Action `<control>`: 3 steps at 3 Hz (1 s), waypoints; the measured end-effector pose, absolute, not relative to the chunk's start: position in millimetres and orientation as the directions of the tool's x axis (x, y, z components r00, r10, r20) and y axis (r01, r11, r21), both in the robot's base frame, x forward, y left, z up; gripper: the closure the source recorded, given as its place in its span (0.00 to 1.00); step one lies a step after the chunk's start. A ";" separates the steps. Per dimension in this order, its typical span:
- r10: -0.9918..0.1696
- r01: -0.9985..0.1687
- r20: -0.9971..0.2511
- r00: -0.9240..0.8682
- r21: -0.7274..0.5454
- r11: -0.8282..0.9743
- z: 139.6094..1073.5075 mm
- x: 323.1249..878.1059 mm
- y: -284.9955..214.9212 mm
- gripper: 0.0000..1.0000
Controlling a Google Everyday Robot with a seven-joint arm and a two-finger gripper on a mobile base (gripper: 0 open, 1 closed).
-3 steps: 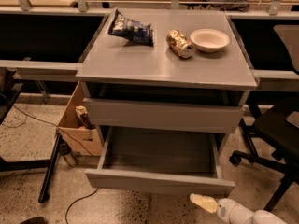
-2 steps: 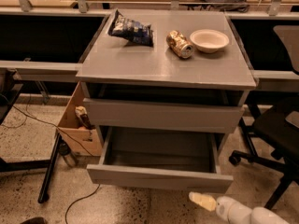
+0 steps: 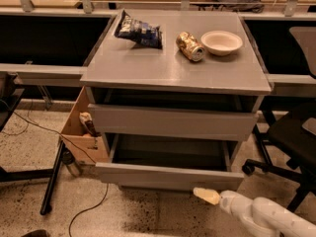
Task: Close middle drawer
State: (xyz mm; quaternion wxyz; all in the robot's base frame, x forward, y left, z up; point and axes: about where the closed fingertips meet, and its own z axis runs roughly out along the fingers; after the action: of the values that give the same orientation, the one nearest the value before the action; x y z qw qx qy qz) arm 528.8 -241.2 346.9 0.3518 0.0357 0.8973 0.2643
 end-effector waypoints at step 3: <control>0.236 -0.129 -0.611 -0.756 0.491 0.862 343.7 588.7 -232.7 0.00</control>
Offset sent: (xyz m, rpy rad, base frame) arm 0.0848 0.0088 -0.0035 -0.0250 0.0084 0.0095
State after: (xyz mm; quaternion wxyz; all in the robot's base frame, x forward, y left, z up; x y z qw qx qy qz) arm 588.7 -232.7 343.7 0.3482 0.0298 0.8997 0.2615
